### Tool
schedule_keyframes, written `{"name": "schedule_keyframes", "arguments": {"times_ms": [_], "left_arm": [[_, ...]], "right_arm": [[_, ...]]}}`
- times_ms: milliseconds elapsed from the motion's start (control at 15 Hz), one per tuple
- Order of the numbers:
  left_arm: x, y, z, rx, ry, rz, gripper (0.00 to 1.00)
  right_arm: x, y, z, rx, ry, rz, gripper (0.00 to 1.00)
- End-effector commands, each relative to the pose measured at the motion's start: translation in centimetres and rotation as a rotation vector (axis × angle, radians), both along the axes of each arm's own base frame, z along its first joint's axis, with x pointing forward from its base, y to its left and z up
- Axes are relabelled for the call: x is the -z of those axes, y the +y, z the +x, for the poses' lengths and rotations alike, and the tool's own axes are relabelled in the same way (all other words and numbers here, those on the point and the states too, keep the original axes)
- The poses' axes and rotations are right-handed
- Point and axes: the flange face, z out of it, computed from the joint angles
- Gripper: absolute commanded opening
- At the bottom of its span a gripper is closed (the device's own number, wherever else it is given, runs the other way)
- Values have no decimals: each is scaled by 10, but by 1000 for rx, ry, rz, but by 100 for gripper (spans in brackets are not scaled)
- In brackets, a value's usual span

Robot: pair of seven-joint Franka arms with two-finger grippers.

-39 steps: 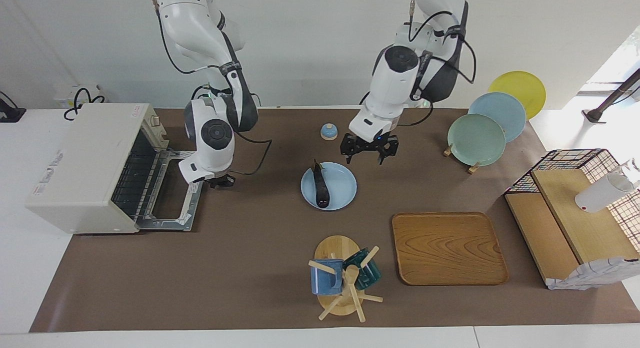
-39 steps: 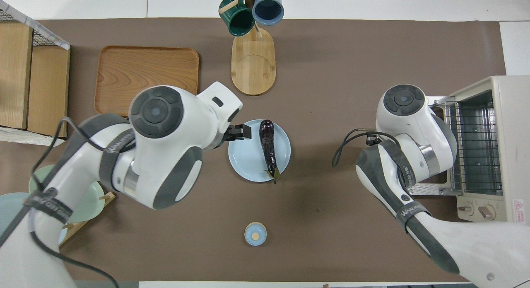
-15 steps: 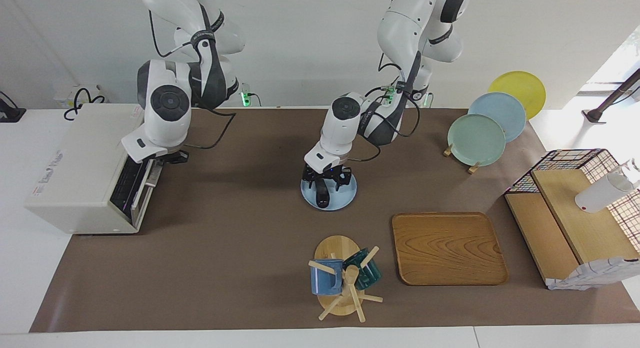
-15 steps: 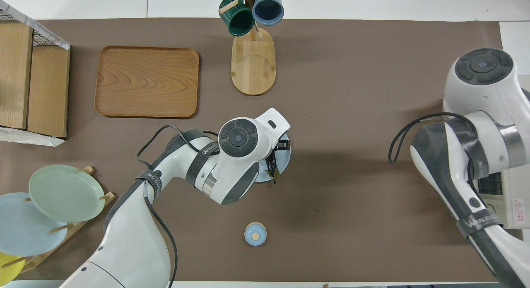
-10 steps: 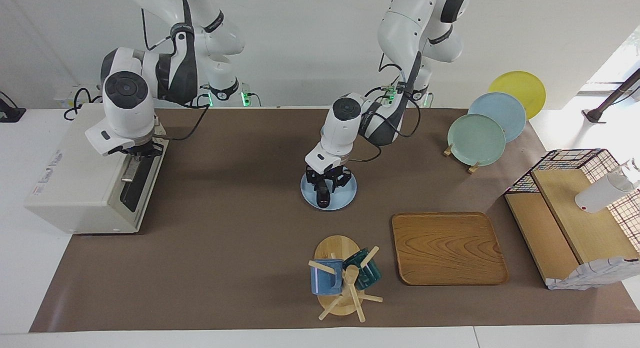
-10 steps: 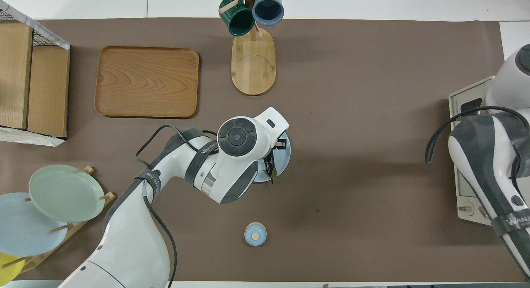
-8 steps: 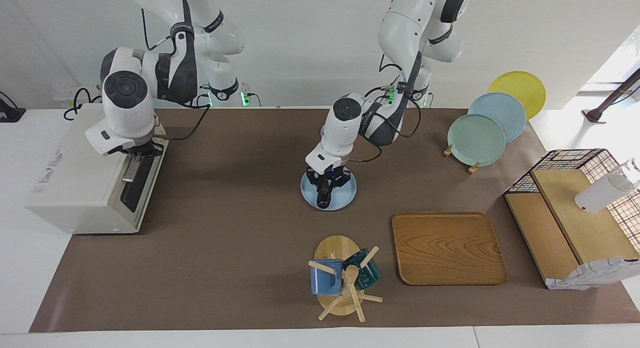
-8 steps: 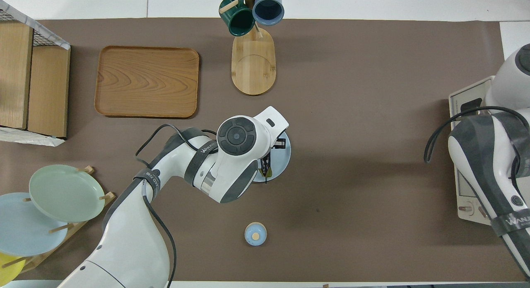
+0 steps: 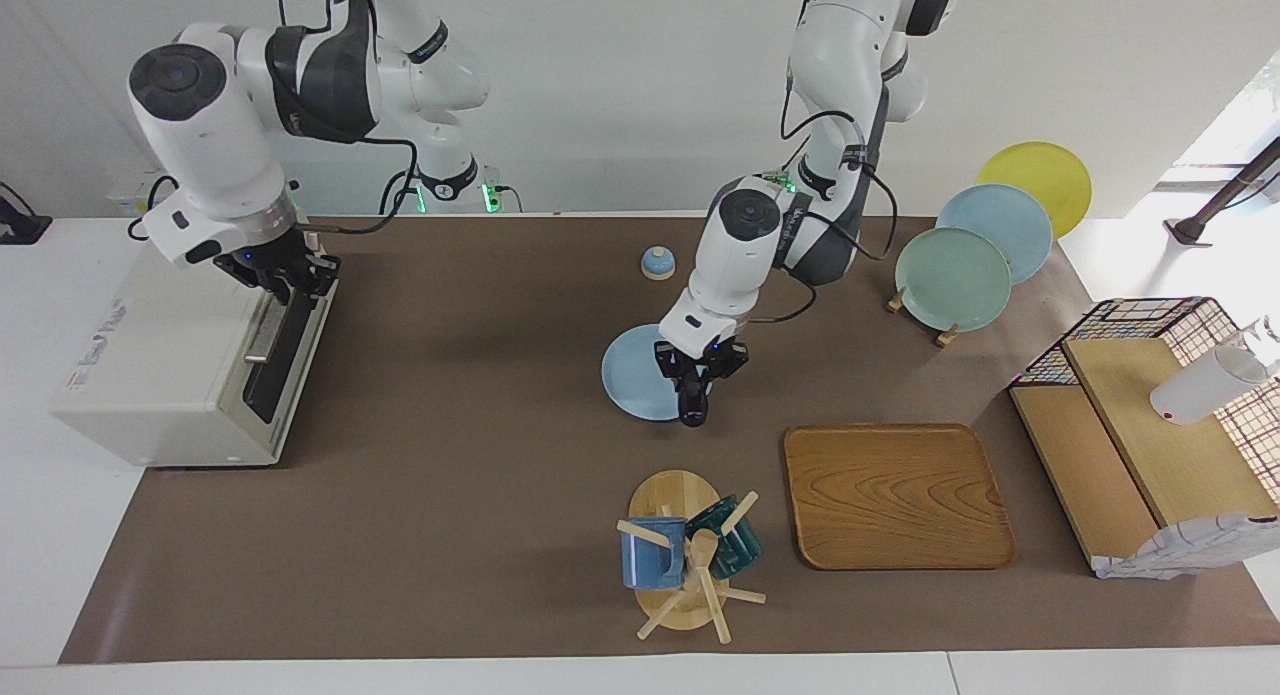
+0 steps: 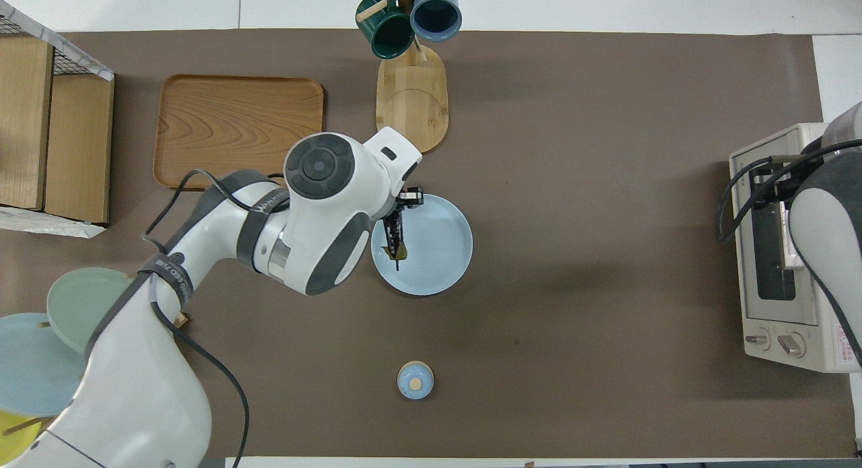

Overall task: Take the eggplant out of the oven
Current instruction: 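Carry the eggplant onto the wooden tray with the left gripper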

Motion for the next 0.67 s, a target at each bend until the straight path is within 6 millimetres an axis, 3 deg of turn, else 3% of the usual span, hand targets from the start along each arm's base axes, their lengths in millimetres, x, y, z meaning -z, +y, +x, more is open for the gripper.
{"name": "schedule_keyframes", "arguments": {"times_ms": [0,200,333,467,600], "left_arm": [[-25,55,50,-12,20,2,0],[-21,135,87,-2,7,11,0],[-7,183,112,28,5,21,0],[3,214,139,45,-15,28,0],[20,235,156,46,-21,45,0]], "right_arm": [[-15,10,0,-29,-22,43,100],[-21,21,-1,-24,-13,116,100],[-20,23,-2,-44,-14,120,100],[-31,40,-10,-73,-38,103,100],[-28,31,-11,-62,-33,103,100]]}}
